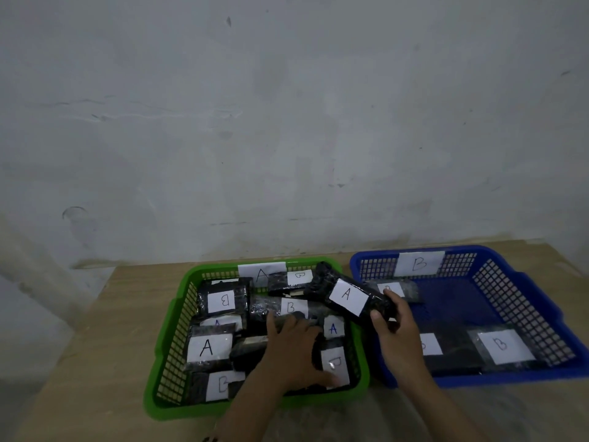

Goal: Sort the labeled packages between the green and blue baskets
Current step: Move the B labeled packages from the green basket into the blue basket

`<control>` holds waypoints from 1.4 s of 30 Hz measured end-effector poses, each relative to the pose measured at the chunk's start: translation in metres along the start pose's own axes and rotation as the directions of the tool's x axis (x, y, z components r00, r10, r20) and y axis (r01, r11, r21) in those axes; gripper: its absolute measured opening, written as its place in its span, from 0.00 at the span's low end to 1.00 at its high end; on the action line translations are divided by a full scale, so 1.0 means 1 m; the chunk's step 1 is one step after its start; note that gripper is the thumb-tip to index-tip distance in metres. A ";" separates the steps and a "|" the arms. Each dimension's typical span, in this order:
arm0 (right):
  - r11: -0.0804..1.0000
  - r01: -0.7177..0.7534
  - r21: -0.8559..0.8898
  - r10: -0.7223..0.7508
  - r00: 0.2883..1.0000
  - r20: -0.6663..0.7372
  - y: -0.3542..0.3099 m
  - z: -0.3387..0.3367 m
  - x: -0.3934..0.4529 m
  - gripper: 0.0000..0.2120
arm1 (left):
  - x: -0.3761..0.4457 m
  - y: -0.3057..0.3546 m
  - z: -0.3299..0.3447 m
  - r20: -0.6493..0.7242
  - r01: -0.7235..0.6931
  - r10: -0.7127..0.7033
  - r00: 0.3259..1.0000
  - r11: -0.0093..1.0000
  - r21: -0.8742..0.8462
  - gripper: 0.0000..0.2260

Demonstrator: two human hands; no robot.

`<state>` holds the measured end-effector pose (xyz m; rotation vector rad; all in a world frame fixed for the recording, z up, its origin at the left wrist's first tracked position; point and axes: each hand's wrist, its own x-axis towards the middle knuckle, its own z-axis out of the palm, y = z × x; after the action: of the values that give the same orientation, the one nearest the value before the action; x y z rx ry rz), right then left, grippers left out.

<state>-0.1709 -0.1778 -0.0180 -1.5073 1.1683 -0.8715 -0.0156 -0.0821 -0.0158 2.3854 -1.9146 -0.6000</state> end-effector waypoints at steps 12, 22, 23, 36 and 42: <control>1.000 0.004 -0.025 -0.002 0.998 0.067 0.001 -0.001 -0.002 0.20 | -0.027 -0.030 -0.032 -0.444 -0.118 -0.419 0.792 0.609 -0.784 0.12; 0.860 0.130 -0.494 -0.034 0.980 0.198 -0.010 0.054 0.006 0.18 | -0.035 -0.040 -0.026 -0.406 -0.192 -0.615 0.676 0.385 -0.903 0.14; 0.796 0.170 -0.581 -0.059 0.977 0.204 -0.011 0.058 0.008 0.19 | -0.035 -0.039 -0.025 -0.400 -0.190 -0.621 0.674 0.378 -0.906 0.15; 0.826 0.360 -0.434 -0.210 0.911 0.355 -0.034 0.046 0.012 0.14 | -0.030 -0.023 -0.024 -0.344 -0.218 -0.526 0.778 0.287 -0.933 0.16; 0.995 -0.012 0.094 -0.039 0.851 0.523 -0.045 0.035 -0.008 0.17 | -0.010 0.007 -0.020 -0.281 -0.193 -0.416 0.865 0.242 -0.951 0.11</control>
<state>-0.1299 -0.1587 0.0177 -1.5453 0.7002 -0.4626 -0.0180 -0.0790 0.0075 1.5161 -0.6487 -0.7594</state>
